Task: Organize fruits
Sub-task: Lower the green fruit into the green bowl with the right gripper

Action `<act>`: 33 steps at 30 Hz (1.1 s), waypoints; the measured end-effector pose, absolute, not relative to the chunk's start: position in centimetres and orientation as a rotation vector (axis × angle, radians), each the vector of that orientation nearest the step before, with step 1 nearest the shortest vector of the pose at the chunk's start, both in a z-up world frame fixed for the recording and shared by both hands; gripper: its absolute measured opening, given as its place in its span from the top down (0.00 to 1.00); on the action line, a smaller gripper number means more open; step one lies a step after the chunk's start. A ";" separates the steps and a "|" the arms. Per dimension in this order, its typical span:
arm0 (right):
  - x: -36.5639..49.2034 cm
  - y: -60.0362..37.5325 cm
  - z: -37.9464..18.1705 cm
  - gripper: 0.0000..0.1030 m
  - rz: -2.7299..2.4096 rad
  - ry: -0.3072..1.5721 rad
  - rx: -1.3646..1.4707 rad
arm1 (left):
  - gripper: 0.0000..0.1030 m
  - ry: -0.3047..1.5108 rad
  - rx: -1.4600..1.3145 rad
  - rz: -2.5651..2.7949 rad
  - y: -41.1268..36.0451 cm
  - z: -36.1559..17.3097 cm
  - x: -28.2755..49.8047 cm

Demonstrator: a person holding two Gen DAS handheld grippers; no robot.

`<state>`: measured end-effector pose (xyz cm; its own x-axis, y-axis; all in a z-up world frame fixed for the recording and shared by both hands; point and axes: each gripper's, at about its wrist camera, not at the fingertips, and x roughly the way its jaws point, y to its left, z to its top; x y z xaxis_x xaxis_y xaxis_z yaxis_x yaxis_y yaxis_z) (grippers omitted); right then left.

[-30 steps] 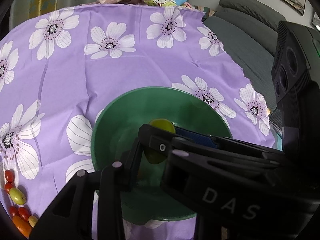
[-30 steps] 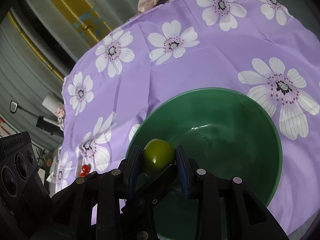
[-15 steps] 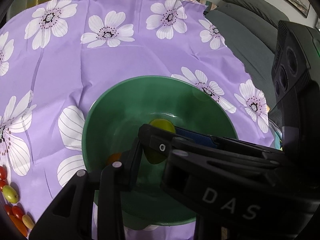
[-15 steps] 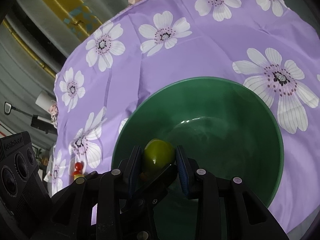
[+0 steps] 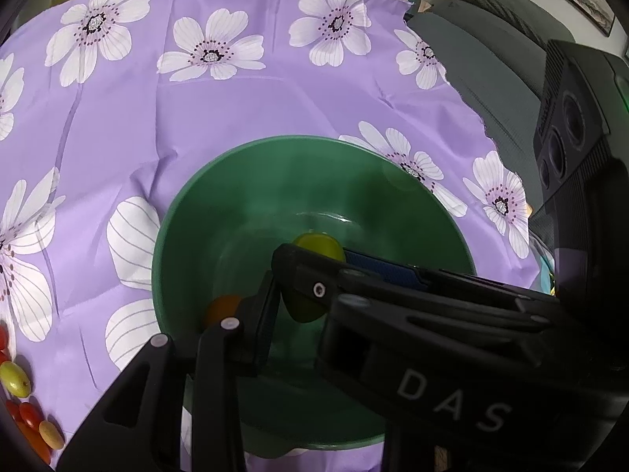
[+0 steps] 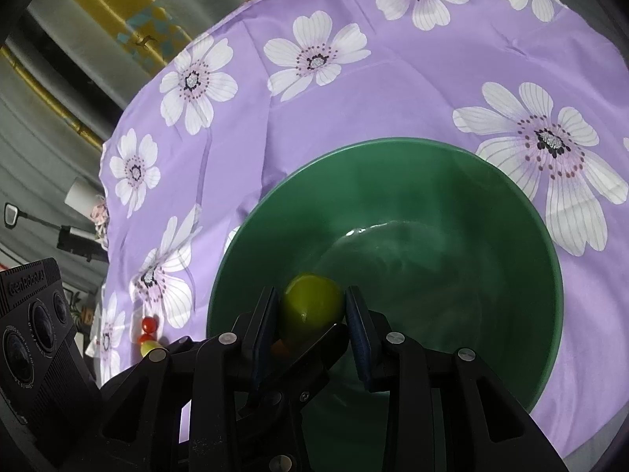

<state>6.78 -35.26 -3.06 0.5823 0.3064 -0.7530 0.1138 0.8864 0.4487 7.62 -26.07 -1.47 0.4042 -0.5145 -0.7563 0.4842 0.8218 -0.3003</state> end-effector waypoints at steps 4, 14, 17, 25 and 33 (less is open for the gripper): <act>6.9 -35.4 -3.3 0.65 0.115 0.962 0.488 | 0.67 0.974 -0.030 -0.631 -26.2 -1.6 7.7; 7.0 -35.5 -3.6 0.65 0.108 0.974 0.496 | 0.67 0.987 -0.025 -0.632 -26.3 -1.8 7.9; 7.0 -35.6 -3.7 0.65 0.105 0.979 0.498 | 0.67 0.994 -0.030 -0.634 -26.3 -1.9 8.0; 7.2 -35.8 -4.0 0.65 0.097 0.991 0.502 | 0.67 1.005 -0.027 -0.634 -26.6 -2.1 8.2; 7.3 -36.1 -4.2 0.65 0.093 0.996 0.506 | 0.67 1.020 -0.021 -0.640 -26.8 -2.3 8.5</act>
